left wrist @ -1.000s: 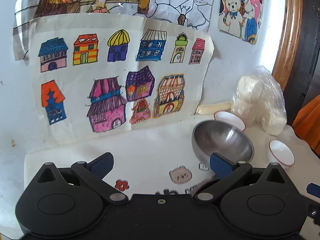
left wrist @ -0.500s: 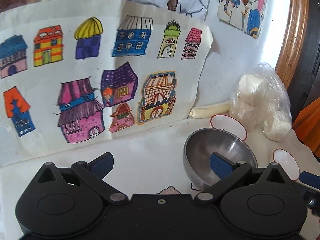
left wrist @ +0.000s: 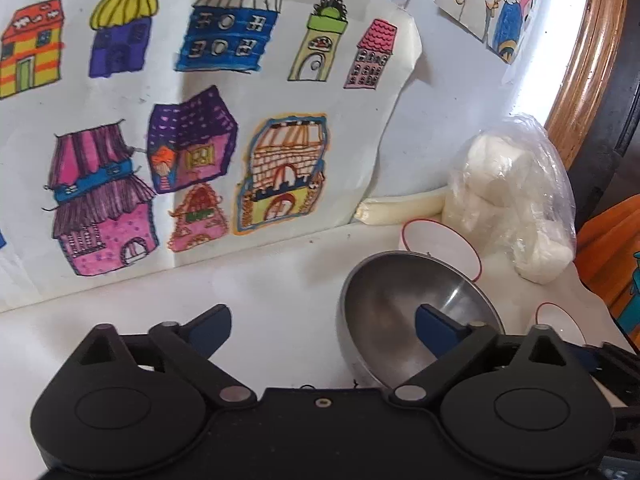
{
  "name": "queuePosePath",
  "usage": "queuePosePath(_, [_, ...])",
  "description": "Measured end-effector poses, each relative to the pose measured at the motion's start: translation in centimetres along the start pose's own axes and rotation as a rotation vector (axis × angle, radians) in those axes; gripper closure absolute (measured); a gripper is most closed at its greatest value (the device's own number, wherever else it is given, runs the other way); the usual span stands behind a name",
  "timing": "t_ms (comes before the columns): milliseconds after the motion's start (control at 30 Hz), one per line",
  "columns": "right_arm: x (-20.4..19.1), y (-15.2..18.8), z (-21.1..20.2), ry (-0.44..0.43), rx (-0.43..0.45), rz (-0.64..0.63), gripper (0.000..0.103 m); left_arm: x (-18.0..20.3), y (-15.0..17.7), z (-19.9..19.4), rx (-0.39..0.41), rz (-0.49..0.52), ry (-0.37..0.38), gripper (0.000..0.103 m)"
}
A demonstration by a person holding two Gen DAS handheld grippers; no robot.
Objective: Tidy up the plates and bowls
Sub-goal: 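Move the left tool to the rim of the deep steel bowl, then close the left gripper on the steel bowl rim and lift it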
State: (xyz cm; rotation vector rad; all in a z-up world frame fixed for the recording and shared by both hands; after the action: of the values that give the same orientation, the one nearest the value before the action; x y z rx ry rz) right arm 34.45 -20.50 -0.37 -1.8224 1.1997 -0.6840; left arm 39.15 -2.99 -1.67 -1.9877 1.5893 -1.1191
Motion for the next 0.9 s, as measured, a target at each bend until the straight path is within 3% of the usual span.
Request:
queuePosePath(167, [0.2,0.1,1.9,0.003,-0.046,0.027,0.044,0.7,0.3,0.3,-0.009,0.015,0.025,0.026])
queuePosePath(267, [0.4,0.2,2.5,-0.001,-0.058,0.038,0.047,1.1,0.5,0.5,-0.018,0.033,0.035,0.034])
queuePosePath(367, [0.4,0.2,2.8,-0.004,-0.064,0.041,0.051,1.2,0.7,0.8,-0.037,0.031,0.05,0.055])
queuePosePath(467, [0.5,0.1,3.2,-0.016,-0.068,0.049,0.057,1.2,1.0,1.2,-0.061,0.029,0.06,0.069])
queuePosePath(667, [0.8,-0.1,3.5,-0.005,-0.066,0.071,0.066,0.9,1.3,1.5,-0.064,0.019,0.043,0.083])
queuePosePath(900, [1.3,0.0,3.5,0.024,-0.057,0.09,0.079,1.1,0.9,0.6,-0.025,-0.007,0.058,0.087])
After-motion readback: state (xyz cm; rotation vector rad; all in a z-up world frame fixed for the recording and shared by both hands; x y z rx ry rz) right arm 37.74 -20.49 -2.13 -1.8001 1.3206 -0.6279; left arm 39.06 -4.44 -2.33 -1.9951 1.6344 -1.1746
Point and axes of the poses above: each gripper's, at about its wrist camera, not at the fingertips, and z roughly the way its jaws point, x to its right, y to its underside, the point moved 6 cm from there along z, roughly the way its jaws point, and after that the axes turned 10 degrees about -z, right-handed, at the moved point
